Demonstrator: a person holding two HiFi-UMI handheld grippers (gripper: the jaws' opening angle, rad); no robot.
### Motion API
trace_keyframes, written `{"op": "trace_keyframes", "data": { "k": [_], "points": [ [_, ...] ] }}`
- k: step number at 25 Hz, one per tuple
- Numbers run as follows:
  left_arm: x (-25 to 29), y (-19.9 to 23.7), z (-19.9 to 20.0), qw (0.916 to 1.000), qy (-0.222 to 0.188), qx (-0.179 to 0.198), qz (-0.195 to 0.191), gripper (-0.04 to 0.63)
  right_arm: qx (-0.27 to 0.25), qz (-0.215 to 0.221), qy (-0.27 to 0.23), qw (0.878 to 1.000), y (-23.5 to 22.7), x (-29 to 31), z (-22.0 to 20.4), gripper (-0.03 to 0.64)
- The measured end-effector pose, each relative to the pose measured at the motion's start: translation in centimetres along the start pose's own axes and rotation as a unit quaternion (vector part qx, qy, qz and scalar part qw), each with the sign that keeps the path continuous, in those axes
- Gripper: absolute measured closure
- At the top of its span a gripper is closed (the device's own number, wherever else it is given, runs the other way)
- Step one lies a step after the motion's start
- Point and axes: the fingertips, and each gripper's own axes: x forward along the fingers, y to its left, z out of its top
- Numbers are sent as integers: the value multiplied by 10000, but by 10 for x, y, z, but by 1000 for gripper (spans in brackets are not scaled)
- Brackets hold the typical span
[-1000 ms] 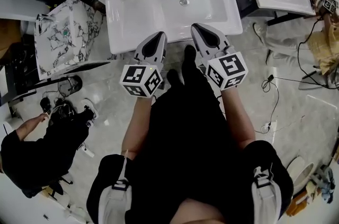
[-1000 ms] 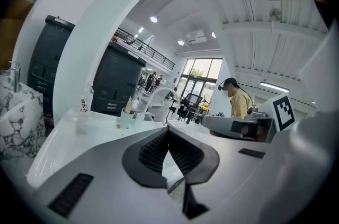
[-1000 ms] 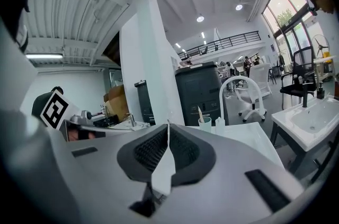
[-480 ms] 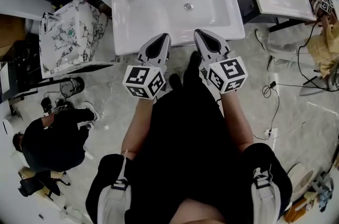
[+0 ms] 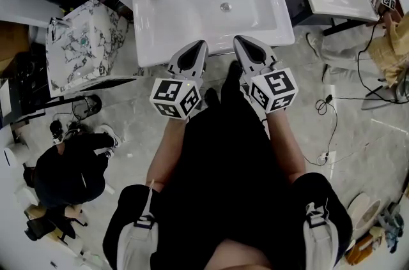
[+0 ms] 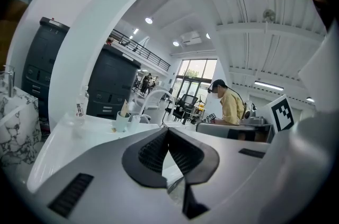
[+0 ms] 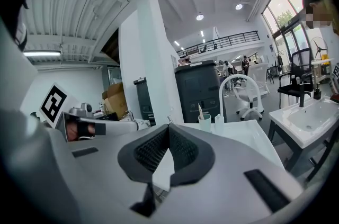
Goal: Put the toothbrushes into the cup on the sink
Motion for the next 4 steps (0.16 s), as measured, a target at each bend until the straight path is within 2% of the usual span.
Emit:
{"op": "trace_keyframes", "data": {
  "k": [4],
  "points": [
    [2, -5, 3, 10000, -4, 26, -47, 581, -32, -10, 19, 10000, -1, -2, 2, 586]
  ]
}}
